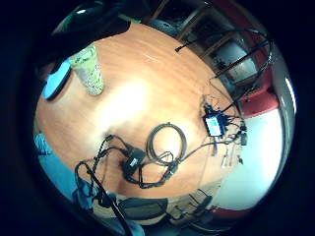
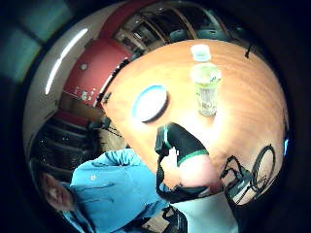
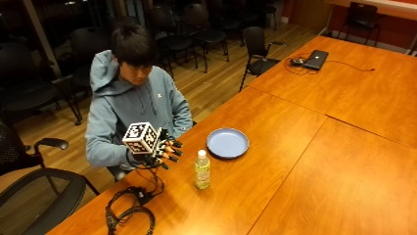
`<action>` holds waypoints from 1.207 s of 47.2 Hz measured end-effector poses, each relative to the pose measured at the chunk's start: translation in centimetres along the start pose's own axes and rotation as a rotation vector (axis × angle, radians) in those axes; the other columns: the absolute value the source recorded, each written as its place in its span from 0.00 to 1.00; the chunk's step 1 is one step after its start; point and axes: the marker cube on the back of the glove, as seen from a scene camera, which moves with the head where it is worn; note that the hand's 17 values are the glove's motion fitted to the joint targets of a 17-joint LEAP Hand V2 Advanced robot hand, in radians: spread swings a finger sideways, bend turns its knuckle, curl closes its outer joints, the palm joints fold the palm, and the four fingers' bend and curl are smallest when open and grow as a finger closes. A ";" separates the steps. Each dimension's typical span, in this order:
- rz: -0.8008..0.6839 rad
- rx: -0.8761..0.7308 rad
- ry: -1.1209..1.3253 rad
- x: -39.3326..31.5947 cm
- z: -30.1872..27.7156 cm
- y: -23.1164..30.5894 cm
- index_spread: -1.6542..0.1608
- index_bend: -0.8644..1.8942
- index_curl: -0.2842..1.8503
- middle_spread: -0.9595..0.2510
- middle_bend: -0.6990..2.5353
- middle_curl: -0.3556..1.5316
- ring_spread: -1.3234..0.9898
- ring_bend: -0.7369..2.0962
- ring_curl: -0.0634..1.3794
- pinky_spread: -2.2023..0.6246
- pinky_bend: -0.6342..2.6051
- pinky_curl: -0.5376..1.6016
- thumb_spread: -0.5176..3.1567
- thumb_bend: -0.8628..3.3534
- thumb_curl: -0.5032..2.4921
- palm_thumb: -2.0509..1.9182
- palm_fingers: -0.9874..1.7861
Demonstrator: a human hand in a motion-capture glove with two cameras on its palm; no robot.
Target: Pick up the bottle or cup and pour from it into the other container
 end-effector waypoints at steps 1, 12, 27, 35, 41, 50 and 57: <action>-0.037 -0.029 -0.028 -0.1 0.8 -0.9 0.74 0.35 0.23 0.82 0.28 0.36 0.60 0.40 0.25 0.88 0.39 0.39 0.44 0.20 0.30 0.63 0.46; -0.054 0.044 -0.301 2.9 5.4 -0.7 0.75 0.36 0.22 0.84 0.27 0.36 0.61 0.41 0.26 0.88 0.40 0.39 0.42 0.20 0.30 0.65 0.44; -0.010 0.058 -0.527 5.3 9.4 -2.9 0.75 0.35 0.21 0.84 0.27 0.35 0.61 0.42 0.26 0.88 0.43 0.40 0.40 0.20 0.30 0.65 0.40; -0.005 0.025 -0.662 4.3 12.8 -4.8 0.74 0.35 0.21 0.85 0.27 0.35 0.61 0.43 0.26 0.88 0.44 0.40 0.39 0.20 0.30 0.65 0.38; -0.006 0.000 -0.776 2.5 15.7 -6.8 0.73 0.36 0.21 0.85 0.27 0.35 0.62 0.43 0.26 0.88 0.45 0.40 0.39 0.20 0.30 0.66 0.37; -0.017 0.026 -0.982 -0.9 18.6 -9.5 0.73 0.36 0.21 0.87 0.27 0.35 0.63 0.44 0.26 0.88 0.45 0.40 0.37 0.20 0.30 0.67 0.37; -0.001 0.121 -1.095 -3.2 20.2 -11.0 0.74 0.35 0.21 0.88 0.31 0.37 0.63 0.47 0.26 0.87 0.44 0.39 0.36 0.21 0.30 0.70 0.46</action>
